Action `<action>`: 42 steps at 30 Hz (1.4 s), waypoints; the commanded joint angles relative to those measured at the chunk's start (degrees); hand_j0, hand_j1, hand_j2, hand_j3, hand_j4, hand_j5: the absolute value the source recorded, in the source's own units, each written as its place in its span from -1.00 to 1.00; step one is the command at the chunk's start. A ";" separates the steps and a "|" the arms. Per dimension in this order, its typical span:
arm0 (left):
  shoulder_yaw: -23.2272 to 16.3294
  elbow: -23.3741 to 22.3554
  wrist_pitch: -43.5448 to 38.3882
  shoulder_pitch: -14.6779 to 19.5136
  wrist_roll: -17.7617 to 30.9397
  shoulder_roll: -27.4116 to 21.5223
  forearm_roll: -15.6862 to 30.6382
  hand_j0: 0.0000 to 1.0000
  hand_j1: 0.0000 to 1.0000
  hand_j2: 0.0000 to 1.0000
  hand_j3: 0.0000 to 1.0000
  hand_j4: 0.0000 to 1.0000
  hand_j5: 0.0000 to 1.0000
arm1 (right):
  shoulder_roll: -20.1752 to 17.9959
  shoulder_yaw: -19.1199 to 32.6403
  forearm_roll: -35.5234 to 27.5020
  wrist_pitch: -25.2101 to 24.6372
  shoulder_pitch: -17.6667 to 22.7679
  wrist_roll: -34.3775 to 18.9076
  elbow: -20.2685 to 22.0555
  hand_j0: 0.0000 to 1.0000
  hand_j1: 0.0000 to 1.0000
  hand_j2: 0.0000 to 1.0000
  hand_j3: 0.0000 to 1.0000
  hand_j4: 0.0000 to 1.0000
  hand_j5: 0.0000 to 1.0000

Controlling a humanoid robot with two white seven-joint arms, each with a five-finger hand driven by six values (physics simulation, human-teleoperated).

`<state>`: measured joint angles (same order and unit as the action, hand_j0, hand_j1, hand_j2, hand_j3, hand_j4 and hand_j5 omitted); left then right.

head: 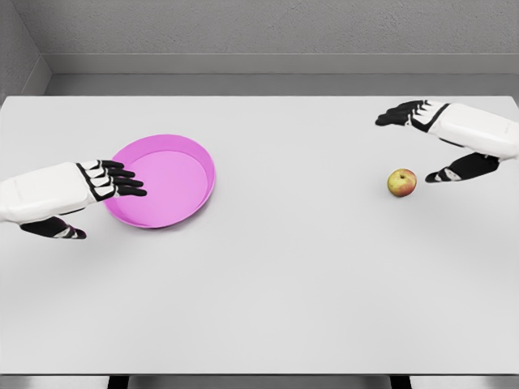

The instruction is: Put the apple on the plate with both arms

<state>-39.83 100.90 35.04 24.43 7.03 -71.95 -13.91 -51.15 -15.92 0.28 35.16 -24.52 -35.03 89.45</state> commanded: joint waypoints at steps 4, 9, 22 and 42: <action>-0.33 0.00 -0.04 0.00 0.00 0.06 0.38 1.00 1.00 1.00 1.00 1.00 1.00 | 1.22 -2.01 -0.10 -0.16 0.00 0.03 -3.14 1.00 1.00 1.00 1.00 1.00 1.00; -0.33 0.00 -0.04 0.09 0.35 1.02 0.29 1.00 1.00 1.00 1.00 1.00 1.00 | 2.89 -2.72 5.17 -0.16 -0.26 0.03 -3.58 1.00 1.00 1.00 1.00 1.00 1.00; -0.33 0.00 -0.04 0.09 2.90 2.43 0.29 1.00 1.00 1.00 1.00 1.00 1.00 | 4.48 -6.58 5.61 -0.16 -1.67 0.03 -8.86 1.00 1.00 1.00 1.00 1.00 1.00; -0.86 0.00 -0.04 0.26 2.99 2.60 0.29 1.00 1.00 1.00 1.00 1.00 1.00 | 7.02 -8.34 9.65 -1.33 -3.08 0.03 -16.50 1.00 1.00 1.00 1.00 1.00 1.00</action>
<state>-40.71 100.89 35.05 24.61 10.04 -69.34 -14.01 -44.53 -24.23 9.97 33.99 -27.60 -35.02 73.44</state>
